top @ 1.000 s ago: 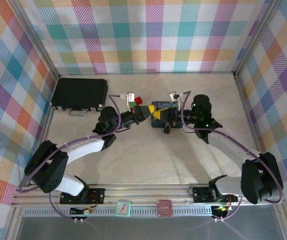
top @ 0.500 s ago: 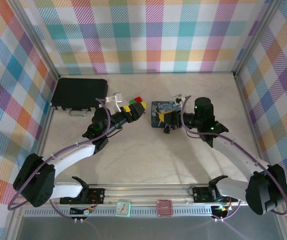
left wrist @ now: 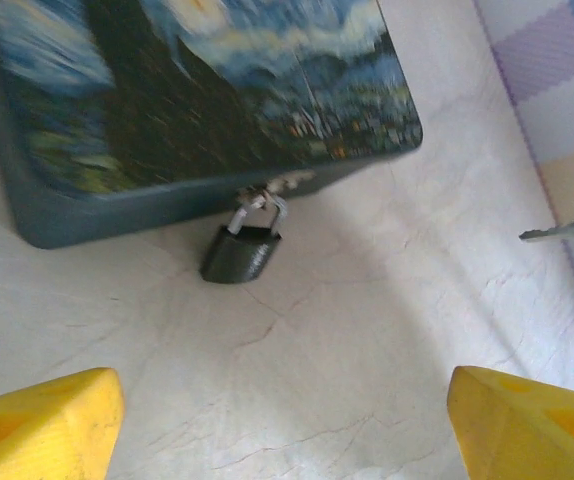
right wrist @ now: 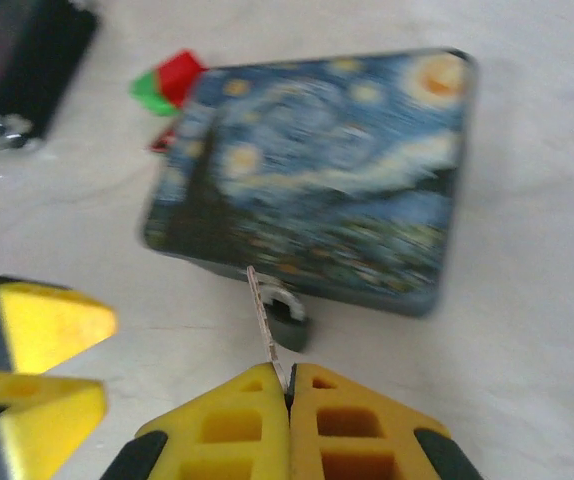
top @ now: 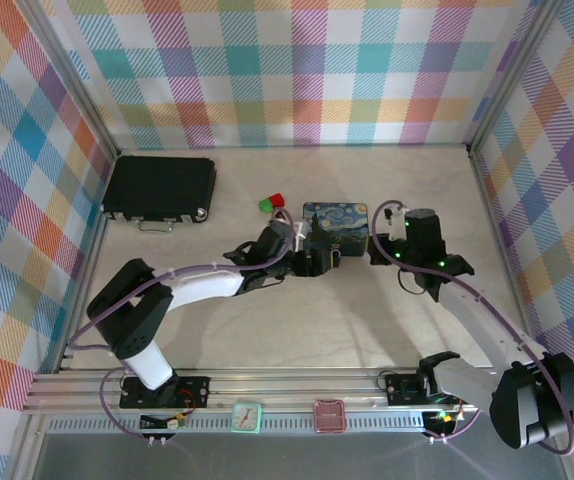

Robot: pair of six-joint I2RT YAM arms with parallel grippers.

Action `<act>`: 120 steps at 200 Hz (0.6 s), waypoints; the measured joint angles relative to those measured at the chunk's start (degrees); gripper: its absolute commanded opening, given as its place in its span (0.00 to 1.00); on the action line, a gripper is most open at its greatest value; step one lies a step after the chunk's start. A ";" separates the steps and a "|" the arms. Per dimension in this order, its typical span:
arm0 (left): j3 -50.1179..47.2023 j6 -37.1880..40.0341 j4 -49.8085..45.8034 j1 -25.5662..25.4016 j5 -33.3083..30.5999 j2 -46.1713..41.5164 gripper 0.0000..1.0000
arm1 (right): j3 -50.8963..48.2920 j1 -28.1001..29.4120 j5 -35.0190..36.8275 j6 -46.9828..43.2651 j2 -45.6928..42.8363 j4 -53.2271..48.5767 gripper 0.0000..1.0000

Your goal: Unlock the padlock with the key

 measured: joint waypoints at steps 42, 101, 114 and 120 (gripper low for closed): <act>4.79 0.59 -1.57 -1.70 -2.08 8.72 0.78 | -4.48 -6.80 1.55 2.38 -6.62 -4.28 0.00; 10.05 0.68 -0.61 -1.97 -5.44 16.24 0.69 | -5.68 -8.79 -2.12 4.61 -8.15 -4.26 0.00; 11.15 0.55 1.49 -2.05 -5.84 17.68 0.66 | -5.68 -8.79 -2.82 4.72 -8.04 -3.58 0.00; 11.39 0.44 2.36 -2.08 -5.90 18.29 0.64 | -5.68 -8.79 -3.13 4.79 -7.85 -3.28 0.00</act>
